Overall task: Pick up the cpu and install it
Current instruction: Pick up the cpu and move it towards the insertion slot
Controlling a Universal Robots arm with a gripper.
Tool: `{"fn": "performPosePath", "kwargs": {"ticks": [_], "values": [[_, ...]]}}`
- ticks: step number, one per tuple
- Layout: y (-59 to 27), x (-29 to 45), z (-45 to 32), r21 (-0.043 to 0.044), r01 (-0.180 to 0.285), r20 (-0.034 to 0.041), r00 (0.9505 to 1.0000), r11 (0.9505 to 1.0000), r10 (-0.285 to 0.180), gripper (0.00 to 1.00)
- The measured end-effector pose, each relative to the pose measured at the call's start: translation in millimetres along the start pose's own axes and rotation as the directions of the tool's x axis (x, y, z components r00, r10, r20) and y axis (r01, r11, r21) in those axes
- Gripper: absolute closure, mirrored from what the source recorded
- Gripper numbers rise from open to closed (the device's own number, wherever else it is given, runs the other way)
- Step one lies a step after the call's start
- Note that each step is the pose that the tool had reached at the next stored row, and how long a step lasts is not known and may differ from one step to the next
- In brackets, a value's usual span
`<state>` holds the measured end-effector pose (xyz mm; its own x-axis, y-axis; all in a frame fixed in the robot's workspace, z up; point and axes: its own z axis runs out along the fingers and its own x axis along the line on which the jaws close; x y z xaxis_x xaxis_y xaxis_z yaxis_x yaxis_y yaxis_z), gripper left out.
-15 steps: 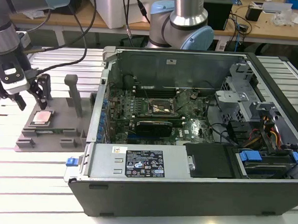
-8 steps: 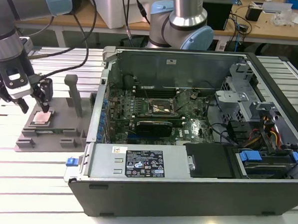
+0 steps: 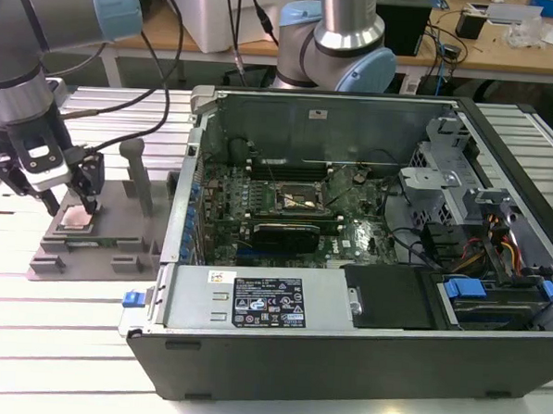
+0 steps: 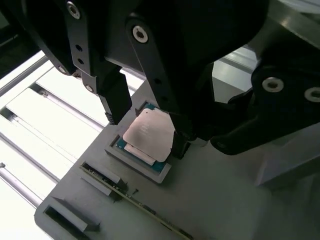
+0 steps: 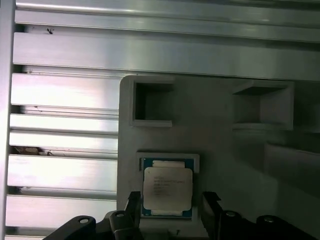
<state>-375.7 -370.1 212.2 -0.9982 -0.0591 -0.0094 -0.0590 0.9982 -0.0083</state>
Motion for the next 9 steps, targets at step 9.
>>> {"fn": "performPosePath", "kwargs": {"ticks": [9], "values": [[1.6, -1.0, 14.1, -0.0008, 0.053, -0.0029, 0.9986, 0.9986, -0.053, 0.4]]}}
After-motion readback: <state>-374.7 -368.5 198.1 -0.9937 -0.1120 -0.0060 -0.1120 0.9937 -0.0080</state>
